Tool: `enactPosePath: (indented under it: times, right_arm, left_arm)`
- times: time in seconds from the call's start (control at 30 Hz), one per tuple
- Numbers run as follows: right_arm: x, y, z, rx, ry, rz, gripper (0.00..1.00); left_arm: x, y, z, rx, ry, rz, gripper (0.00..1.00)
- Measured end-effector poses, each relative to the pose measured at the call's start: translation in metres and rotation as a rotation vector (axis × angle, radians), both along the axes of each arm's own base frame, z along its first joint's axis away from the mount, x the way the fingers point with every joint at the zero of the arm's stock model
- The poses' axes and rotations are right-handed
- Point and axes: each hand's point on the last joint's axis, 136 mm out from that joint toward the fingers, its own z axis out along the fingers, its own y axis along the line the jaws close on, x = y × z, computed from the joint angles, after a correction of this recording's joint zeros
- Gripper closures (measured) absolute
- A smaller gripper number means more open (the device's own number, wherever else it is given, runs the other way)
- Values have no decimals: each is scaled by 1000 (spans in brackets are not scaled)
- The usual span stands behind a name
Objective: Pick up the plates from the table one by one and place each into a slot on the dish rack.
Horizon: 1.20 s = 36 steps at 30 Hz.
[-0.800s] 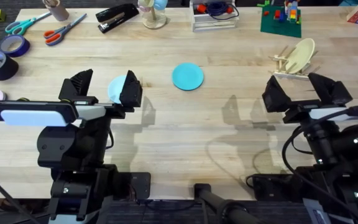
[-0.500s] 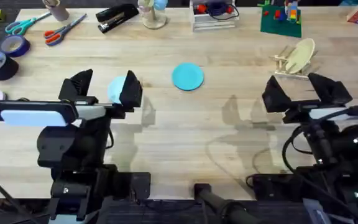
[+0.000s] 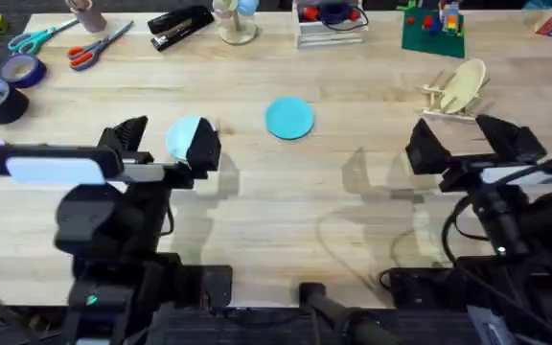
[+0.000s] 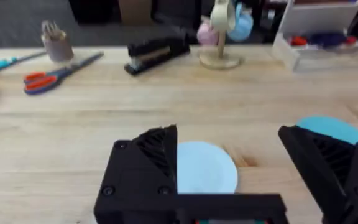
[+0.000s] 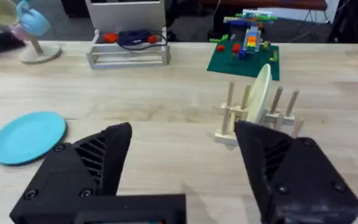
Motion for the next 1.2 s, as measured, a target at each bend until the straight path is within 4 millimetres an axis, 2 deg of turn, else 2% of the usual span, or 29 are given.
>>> enactPosePath:
  times: [0.07,0.3,0.5,0.77,0.93,1.07,1.2]
  right_arm:
    - [-5,0,6,0,24,0,6]
    - [-32,0,48,5,117,-1,7]
    - [-40,0,85,5,210,-1,7]
    - [-22,0,130,4,383,-2,8]
    - [-9,0,141,3,538,-2,7]
    - [-1,0,144,2,669,-2,7]
    - [4,0,149,1,776,-3,7]
  left_arm:
    - [-6,0,7,5,28,0,7]
    - [-33,0,74,14,24,0,7]
    - [-42,1,119,16,131,0,7]
    - [-21,0,173,19,335,-4,7]
    - [-4,0,201,19,466,-7,8]
    - [9,0,211,19,583,-8,7]
    - [20,0,208,19,722,-9,8]
